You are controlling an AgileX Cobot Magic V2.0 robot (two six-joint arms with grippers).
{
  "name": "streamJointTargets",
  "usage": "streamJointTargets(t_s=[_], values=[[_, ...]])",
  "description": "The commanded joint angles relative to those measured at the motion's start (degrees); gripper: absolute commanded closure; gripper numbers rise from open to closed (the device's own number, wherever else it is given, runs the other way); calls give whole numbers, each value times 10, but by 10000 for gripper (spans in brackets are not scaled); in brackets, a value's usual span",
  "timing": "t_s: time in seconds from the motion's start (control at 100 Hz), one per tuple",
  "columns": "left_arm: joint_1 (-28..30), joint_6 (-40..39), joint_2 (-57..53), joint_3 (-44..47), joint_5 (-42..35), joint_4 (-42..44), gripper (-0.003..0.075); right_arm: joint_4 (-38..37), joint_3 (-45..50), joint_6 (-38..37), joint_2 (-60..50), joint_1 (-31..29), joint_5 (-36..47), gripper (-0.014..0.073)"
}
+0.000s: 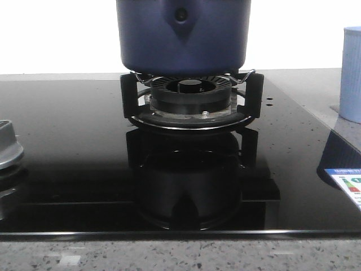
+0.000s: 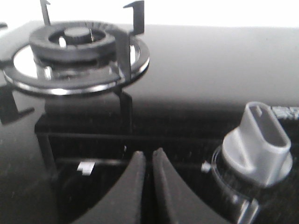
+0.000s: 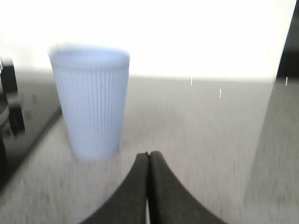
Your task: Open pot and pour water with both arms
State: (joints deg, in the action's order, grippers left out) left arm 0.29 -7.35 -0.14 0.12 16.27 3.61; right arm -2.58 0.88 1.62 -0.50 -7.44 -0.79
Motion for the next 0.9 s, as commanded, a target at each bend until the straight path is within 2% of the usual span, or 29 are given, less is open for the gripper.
streamJointTargets(t_s=[0.0,0.13,0.21,0.25,0.32,0.35,0.42,0.54,0.71,0.89], values=[[1,0,-19,26,-114,-71,741,8,14,-2,-12,-4,132,657],[1,0,-19,26,-202,-229,741,94,13,-140,-12,-3,155,657],[1,0,-19,24,-238,-329,741,107,12,-149,-12,-3,137,657],[1,0,-19,21,-239,-417,741,107,9,-149,-12,-3,129,657],[1,0,-19,20,-246,-497,741,107,-1,-149,-12,-3,117,657],[1,0,-19,20,-246,-506,741,107,-8,-149,-12,-3,108,657],[1,0,-19,15,-222,-482,741,107,-36,-149,-10,-3,63,657],[-4,1,-15,-28,-123,-406,741,98,-110,-140,19,-3,-61,657],[-28,5,36,-105,-48,-303,740,93,-227,-57,117,4,-237,657],[-84,108,151,-183,27,-290,740,100,-332,-52,228,13,-422,657]])
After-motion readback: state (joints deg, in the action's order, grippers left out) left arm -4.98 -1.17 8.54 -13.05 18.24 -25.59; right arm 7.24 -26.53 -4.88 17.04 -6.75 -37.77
